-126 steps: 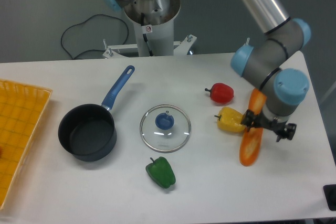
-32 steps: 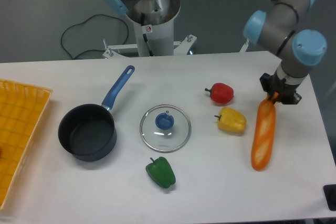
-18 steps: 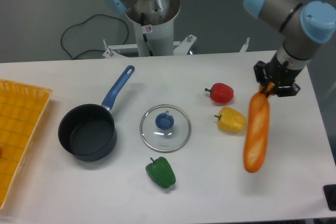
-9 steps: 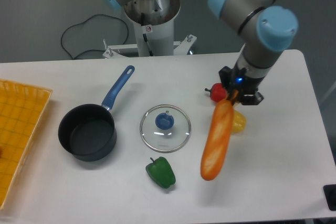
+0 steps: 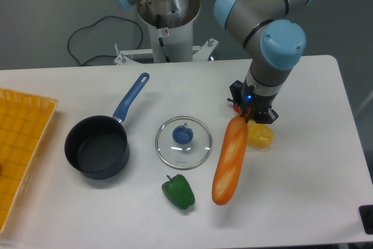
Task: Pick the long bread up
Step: 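Lift the grasped bread and carry it toward the red pepper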
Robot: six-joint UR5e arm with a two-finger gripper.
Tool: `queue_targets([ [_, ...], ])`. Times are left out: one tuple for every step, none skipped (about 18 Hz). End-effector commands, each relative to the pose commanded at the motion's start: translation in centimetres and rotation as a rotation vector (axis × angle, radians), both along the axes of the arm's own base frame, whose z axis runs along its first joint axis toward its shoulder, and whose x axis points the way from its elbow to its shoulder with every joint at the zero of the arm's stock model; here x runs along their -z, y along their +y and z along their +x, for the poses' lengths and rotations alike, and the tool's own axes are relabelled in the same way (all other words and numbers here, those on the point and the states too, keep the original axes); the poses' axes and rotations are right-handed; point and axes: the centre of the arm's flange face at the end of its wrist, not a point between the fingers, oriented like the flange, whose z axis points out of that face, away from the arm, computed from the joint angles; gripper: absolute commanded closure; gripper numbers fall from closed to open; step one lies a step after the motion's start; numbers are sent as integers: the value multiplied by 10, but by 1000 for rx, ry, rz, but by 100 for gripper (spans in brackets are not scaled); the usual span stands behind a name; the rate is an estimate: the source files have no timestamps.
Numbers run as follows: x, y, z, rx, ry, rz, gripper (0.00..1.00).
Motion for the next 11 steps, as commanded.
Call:
queue_targets([
  [0,0,0,-2,-1,1,100],
  [0,0,0,-2,1,2,100],
  [1,0,0,-5,-1,1,100],
  [0,1,-1,-6,1,4,100],
  [0,1,-1,-6,4,5,100],
  [0,1,-1,-6,4,5,100],
  [2,1,-1,-6,2,5,100],
  [2,1,0,-5,2,5,100],
  [1,1,0,-5,2,5,100],
  [1,1,-1,-5,4,5,100],
  [1,1,0,-5,2,5,100],
])
